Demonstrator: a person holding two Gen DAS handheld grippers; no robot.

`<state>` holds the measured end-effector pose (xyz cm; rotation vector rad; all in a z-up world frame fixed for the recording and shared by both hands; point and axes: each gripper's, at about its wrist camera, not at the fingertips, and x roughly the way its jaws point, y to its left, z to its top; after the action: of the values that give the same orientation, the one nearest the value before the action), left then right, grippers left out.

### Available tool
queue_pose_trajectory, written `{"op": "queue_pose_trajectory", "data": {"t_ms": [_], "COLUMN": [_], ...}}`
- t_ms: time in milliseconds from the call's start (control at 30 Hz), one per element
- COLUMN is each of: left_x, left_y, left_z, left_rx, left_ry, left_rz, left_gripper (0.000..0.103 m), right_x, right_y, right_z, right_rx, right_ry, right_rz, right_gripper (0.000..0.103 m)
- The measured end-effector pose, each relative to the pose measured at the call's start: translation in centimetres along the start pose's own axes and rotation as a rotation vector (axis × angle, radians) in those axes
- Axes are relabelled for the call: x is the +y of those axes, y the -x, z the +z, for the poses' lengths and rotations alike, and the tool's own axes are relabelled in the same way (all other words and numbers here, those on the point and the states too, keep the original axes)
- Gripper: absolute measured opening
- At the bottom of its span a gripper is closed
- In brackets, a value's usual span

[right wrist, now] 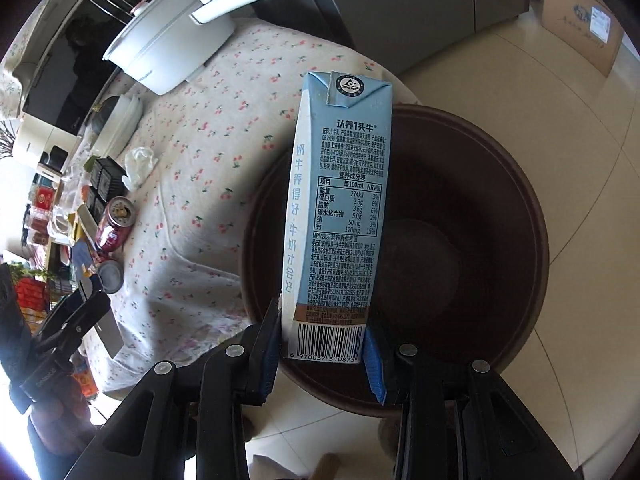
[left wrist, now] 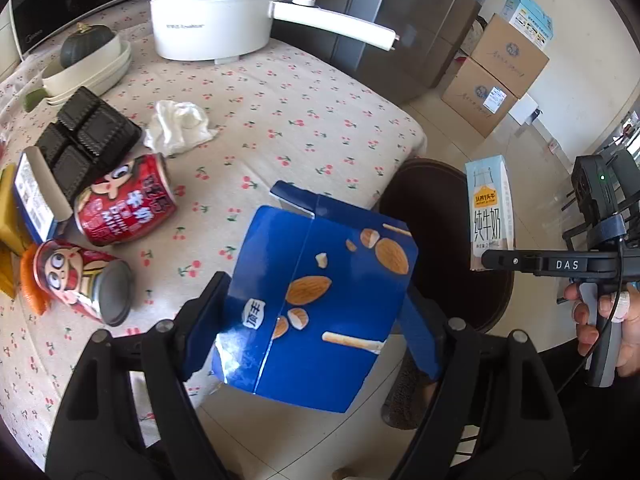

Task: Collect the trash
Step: 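Carry the milk carton into the brown bin and open the right gripper while left carries the box, then lower the blue snack box into the brown bin and open the left gripper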

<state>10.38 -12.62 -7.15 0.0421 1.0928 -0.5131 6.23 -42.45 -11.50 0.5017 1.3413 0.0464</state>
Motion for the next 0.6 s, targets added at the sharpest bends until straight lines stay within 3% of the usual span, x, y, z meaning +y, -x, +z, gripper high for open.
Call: {"op": "queue_pose_trajectory", "data": {"t_ms": [133,400,600], "left_x": [-2.8,-6.6,-8.6], "left_y": [-1.8,-5.1,-6.6], "left_z": [0.4,1.2,1.5], "left_rx": [0.016,0.048,0.055], "left_ry": [-0.037,-0.099,-0.134], "left_rz": [-0.039,-0.095,-0.132], "left_gripper": [0.08,0.081,0.081], "right_x": [-1.4,-3.6,-4.3], "right_y": [0.6,2.5,3.3], "right_z": [-0.2,-0.6,-0.6], "right_rx": [-0.021,-0.083,-0.106], "right_ry": [-0.024,-0.044,-0.062], "right_rz": [-0.028,-0.109,-0.121], "right_gripper": [0.059,0.066,0.068]}}
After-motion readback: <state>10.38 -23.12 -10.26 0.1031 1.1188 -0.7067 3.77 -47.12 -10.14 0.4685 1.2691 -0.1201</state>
